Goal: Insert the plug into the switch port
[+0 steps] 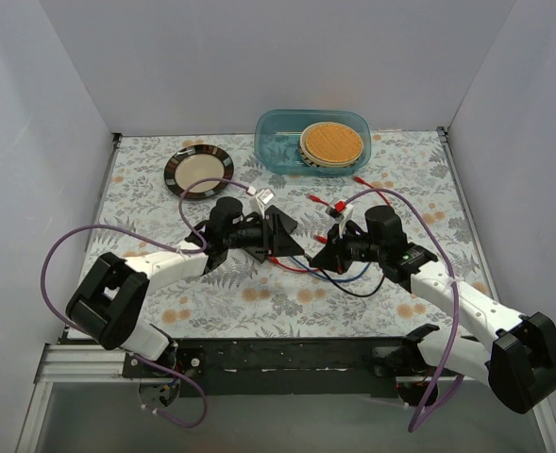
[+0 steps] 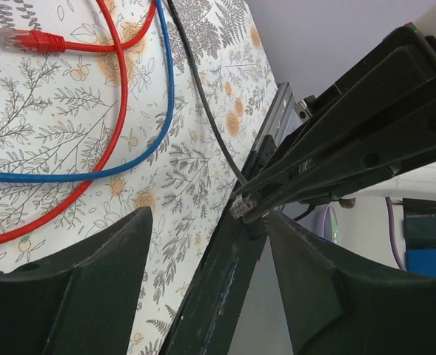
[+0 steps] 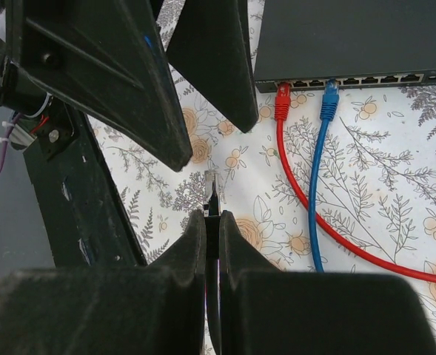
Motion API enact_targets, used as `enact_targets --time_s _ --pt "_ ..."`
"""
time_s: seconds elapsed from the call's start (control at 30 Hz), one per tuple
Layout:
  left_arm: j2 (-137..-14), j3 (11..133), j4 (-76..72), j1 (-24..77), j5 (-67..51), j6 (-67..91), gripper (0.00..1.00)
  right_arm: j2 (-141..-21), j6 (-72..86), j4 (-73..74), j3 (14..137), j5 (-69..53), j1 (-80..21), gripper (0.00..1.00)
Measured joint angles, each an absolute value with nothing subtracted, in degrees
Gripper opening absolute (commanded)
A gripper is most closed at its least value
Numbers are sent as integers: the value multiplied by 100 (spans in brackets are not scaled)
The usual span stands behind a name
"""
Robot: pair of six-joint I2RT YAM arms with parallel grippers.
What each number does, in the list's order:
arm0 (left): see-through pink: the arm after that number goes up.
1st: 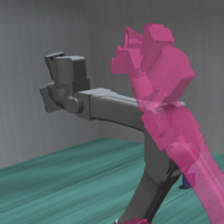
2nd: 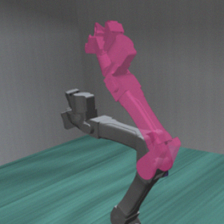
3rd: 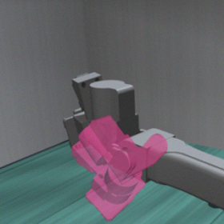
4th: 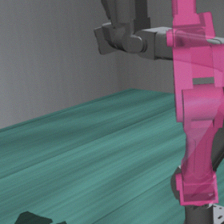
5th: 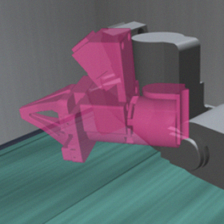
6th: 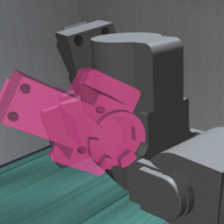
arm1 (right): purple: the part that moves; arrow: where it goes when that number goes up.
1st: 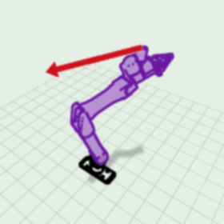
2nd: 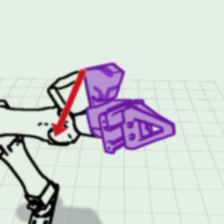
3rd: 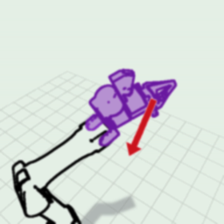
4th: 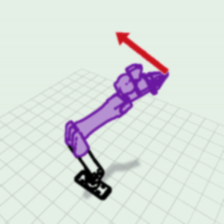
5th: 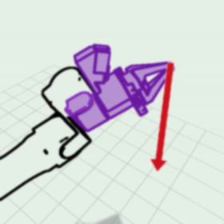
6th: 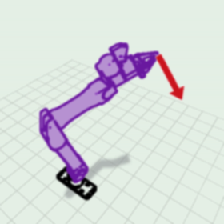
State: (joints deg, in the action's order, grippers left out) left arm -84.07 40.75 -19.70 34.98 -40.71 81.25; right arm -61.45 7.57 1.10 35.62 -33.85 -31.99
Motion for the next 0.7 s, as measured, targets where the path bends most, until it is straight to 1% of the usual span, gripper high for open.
enact_targets --time_s 0.17,0.3,0.43,0.57,0.7 --pt "-8589 4274 -1975 3669 -4051 8117 55 -6158 799 108 3562 -3479 -3199 1" --pt "-8632 4364 -1975 3750 -4056 8082 53 -6160 843 106 3562 -3500 -3199 1" --pt "-8748 4482 -1959 3802 -4086 8053 48 -6160 886 106 3562 -3487 -3199 1" --pt "-8827 4650 -1715 3835 -4088 8029 48 -6160 908 110 3564 -3376 -3205 1" --pt "-8984 5105 -1090 3846 -3962 7990 50 -6119 908 163 3575 -2991 -3275 1"
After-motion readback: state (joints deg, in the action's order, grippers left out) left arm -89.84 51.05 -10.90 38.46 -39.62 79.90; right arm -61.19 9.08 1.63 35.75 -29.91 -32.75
